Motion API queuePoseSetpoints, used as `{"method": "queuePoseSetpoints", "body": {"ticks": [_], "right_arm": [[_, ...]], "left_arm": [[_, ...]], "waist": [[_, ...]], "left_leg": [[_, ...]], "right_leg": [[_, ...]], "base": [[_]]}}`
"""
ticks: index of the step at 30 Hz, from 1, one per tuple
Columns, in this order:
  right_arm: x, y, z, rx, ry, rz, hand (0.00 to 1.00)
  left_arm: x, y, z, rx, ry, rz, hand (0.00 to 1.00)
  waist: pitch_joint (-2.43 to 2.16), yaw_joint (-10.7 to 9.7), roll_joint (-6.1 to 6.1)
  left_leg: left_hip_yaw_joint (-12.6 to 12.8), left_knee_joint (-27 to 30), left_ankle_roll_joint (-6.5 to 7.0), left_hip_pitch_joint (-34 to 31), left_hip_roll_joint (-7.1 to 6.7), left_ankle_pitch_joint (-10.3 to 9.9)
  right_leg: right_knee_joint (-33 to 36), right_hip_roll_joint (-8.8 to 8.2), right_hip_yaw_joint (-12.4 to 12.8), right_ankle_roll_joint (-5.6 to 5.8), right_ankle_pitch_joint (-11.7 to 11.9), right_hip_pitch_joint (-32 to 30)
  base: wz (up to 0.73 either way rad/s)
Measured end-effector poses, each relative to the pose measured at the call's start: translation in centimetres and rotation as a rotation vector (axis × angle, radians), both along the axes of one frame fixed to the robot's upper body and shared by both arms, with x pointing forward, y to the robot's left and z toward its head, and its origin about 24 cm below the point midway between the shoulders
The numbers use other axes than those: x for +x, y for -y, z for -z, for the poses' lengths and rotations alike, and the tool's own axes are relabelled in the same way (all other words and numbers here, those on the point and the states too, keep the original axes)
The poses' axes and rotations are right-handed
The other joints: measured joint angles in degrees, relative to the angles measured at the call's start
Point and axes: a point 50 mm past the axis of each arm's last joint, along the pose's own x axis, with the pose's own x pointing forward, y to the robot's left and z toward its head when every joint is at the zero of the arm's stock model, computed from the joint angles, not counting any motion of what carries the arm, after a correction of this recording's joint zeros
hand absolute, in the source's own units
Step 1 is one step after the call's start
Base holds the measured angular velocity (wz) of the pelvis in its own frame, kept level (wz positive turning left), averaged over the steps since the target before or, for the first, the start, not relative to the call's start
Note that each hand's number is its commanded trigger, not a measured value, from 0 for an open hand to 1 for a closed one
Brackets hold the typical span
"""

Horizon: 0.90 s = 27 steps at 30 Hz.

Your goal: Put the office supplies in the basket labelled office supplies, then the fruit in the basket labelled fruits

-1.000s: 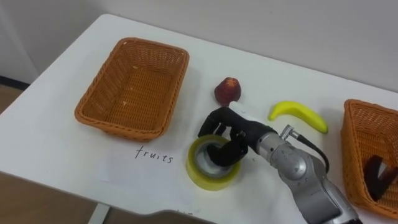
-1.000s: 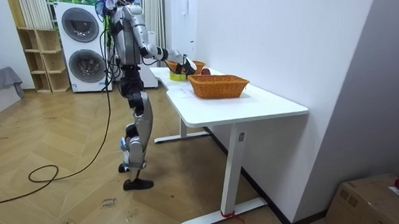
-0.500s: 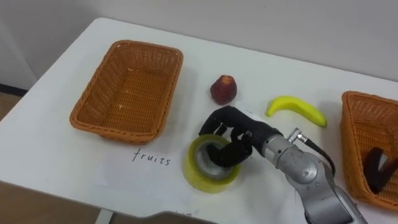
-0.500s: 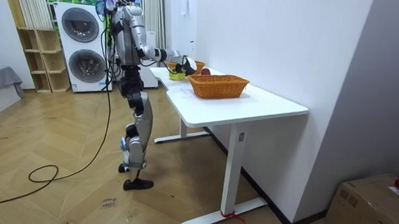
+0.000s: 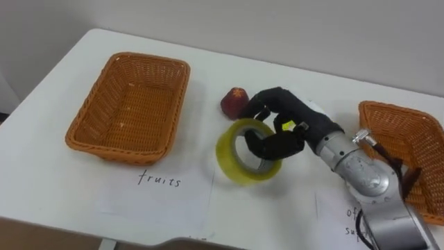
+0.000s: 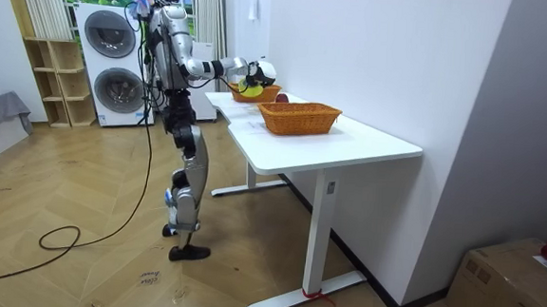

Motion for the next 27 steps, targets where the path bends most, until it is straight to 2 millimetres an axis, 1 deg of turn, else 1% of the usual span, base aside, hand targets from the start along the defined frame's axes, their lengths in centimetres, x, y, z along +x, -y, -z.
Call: {"method": "queuePoseSetpoints", "body": {"ticks": [2,3,4,9,12,13,14,16,19,23,27], "right_arm": [[0.0,0.8,-0.1,0.007,0.021,0.056,1.00],[0.0,0.9,-0.1,0.008,0.027,0.070,1.00],[0.0,1.1,-0.2,0.011,0.040,0.091,1.00],[0.1,1.8,-0.5,0.021,0.077,0.155,1.00],[0.1,2.1,-0.7,0.031,0.105,0.192,1.00],[0.1,2.2,-0.8,0.038,0.114,0.204,1.00],[0.1,2.3,-0.8,0.046,0.123,0.217,1.00],[0.2,2.7,-1.0,0.060,0.134,0.241,1.00],[0.2,3.3,-1.2,0.098,0.147,0.278,1.00],[0.2,4.5,-1.3,0.113,0.160,0.337,1.00],[0.1,5.9,-1.4,0.169,0.167,0.410,1.00]], "left_arm": [[-0.1,0.0,0.0,0.005,-0.003,0.007,0.00],[-0.1,0.0,0.0,0.008,-0.003,0.007,0.00],[-0.1,0.0,0.0,0.018,-0.002,0.005,0.00],[-0.4,0.1,0.0,0.043,-0.008,0.000,0.00],[-0.6,0.1,0.1,0.046,-0.013,-0.004,0.00],[-0.9,0.2,0.1,0.051,-0.018,-0.008,0.00],[-1.3,0.2,0.1,0.050,-0.027,-0.011,0.00],[-1.4,0.2,0.2,0.048,-0.029,-0.013,0.00],[-2.1,0.4,0.3,0.043,-0.046,-0.016,0.00],[-2.9,0.5,0.3,0.038,-0.061,-0.045,0.00],[-3.1,0.2,0.3,0.042,-0.062,-0.074,0.00]], "waist": [[-0.03,-0.05,0.06],[-0.04,-0.08,0.06],[-0.15,-0.16,-0.02],[-0.22,-0.32,0.06],[-0.17,-0.74,0.44],[-0.10,-1.38,0.54],[-0.02,-1.61,0.80],[0.04,-2.13,0.93],[0.05,-3.01,0.95],[0.09,-3.18,0.95],[0.13,-3.47,0.80]], "left_leg": [[0.03,0.31,0.00,-0.13,-0.01,0.00],[0.03,0.32,0.00,-0.17,-0.01,0.00],[0.08,0.33,0.00,-0.22,0.00,0.00],[0.21,0.41,0.01,-0.66,0.00,0.01],[0.19,0.42,0.01,-0.66,-0.04,0.02],[0.22,0.43,0.01,-0.69,-0.03,0.02],[0.24,0.46,0.01,-0.67,-0.04,0.02],[0.31,0.47,0.02,-0.67,-0.02,0.02],[0.49,0.49,0.01,-0.61,0.03,0.02],[1.08,0.36,0.01,0.30,0.05,0.01],[1.07,0.24,0.03,0.61,0.31,-0.02]], "right_leg": [[0.00,0.03,0.03,-0.01,0.01,-0.15],[0.00,0.04,0.04,-0.01,0.01,-0.21],[0.01,0.08,0.10,-0.01,0.01,-0.31],[-0.04,0.10,0.61,-0.01,0.01,-0.74],[-0.09,0.11,0.88,0.00,0.01,-0.72],[-0.11,0.07,0.85,0.00,0.01,-0.71],[-0.10,-0.17,0.86,0.01,0.02,-0.68],[-0.10,-0.24,0.88,0.02,0.02,-0.69],[-0.10,-0.20,1.01,0.02,0.02,-0.70],[-0.06,-0.14,1.62,0.04,0.04,-0.13],[-0.04,0.14,1.63,0.08,0.07,0.14]], "base": [[0.00],[0.00],[-0.03],[-0.01],[0.00],[0.00],[0.00],[0.00],[-0.02],[-0.07],[0.00]]}}
